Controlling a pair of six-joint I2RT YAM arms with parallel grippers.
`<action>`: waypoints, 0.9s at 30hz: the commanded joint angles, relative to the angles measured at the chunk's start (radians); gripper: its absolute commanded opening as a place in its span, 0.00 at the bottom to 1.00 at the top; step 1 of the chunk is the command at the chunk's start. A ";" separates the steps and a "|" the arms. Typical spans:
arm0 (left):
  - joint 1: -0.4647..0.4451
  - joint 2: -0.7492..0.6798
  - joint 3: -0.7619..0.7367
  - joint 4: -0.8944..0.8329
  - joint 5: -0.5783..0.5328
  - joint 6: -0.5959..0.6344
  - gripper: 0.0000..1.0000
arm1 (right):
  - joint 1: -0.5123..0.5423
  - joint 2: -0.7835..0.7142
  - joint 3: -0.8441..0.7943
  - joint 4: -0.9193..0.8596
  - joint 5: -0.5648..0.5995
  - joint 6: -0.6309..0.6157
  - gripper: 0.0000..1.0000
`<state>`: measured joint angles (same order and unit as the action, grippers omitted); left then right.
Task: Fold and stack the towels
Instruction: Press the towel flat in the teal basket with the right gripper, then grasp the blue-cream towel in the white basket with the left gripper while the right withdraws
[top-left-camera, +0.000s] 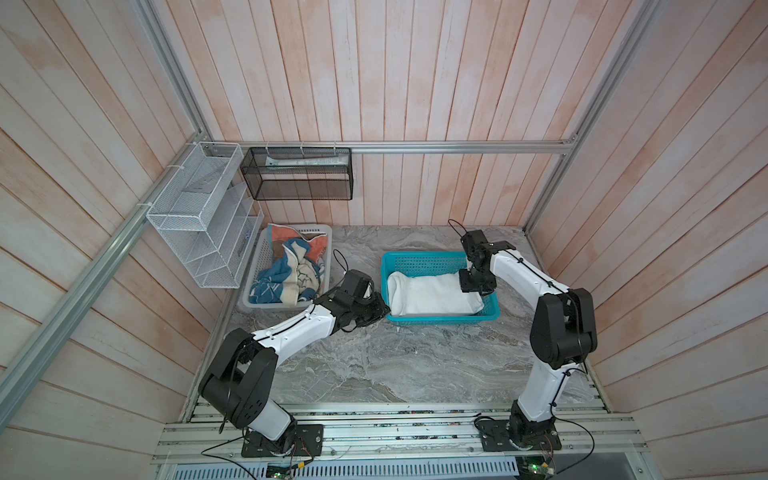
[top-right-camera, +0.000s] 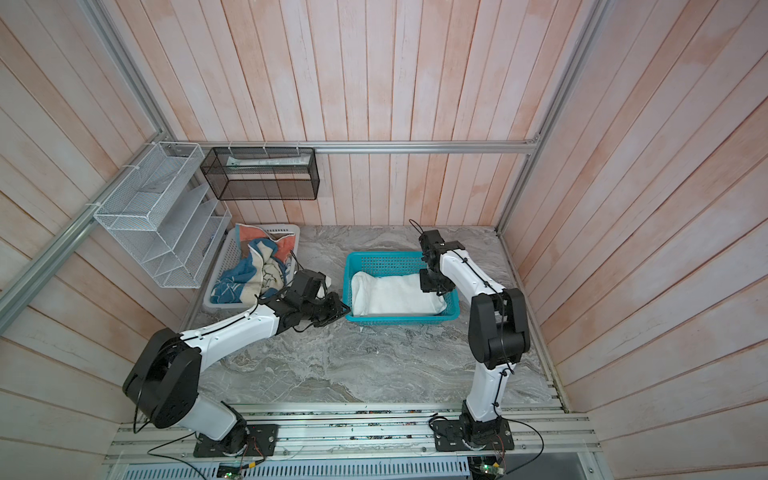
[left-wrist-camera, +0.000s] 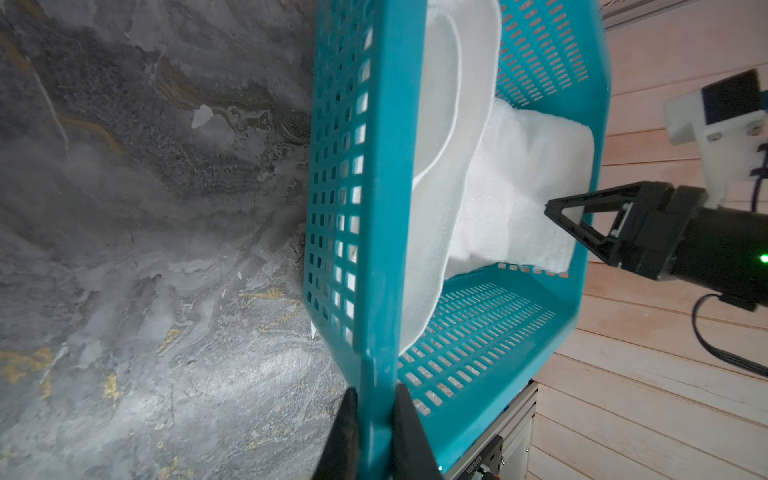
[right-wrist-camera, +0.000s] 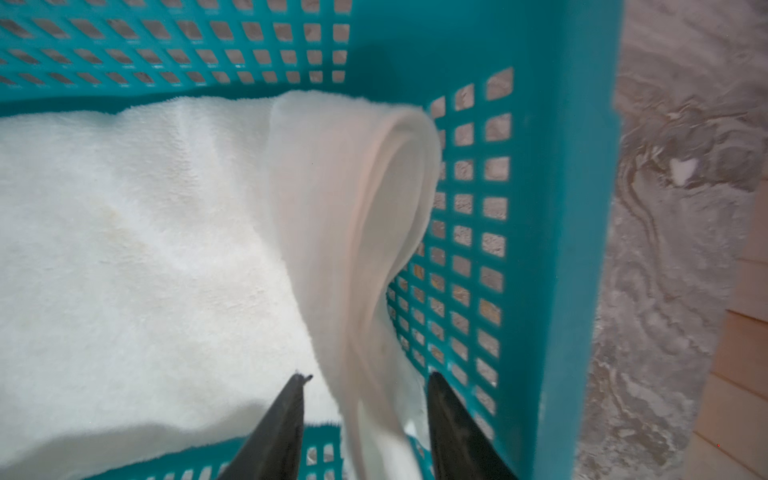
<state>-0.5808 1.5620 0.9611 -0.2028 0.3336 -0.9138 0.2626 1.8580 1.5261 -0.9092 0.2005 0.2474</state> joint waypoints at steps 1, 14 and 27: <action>-0.001 0.028 0.031 0.043 -0.015 0.016 0.13 | -0.006 -0.081 0.057 -0.050 0.077 0.027 0.56; -0.054 0.200 0.162 0.144 0.044 0.009 0.13 | 0.052 -0.116 -0.046 0.204 -0.291 0.013 0.31; -0.120 0.455 0.484 0.157 0.105 0.006 0.27 | 0.072 0.221 0.147 0.304 -0.462 -0.042 0.17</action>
<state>-0.6945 1.9812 1.3697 -0.0650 0.4168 -0.9253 0.3298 2.0480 1.5692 -0.6426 -0.2245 0.2459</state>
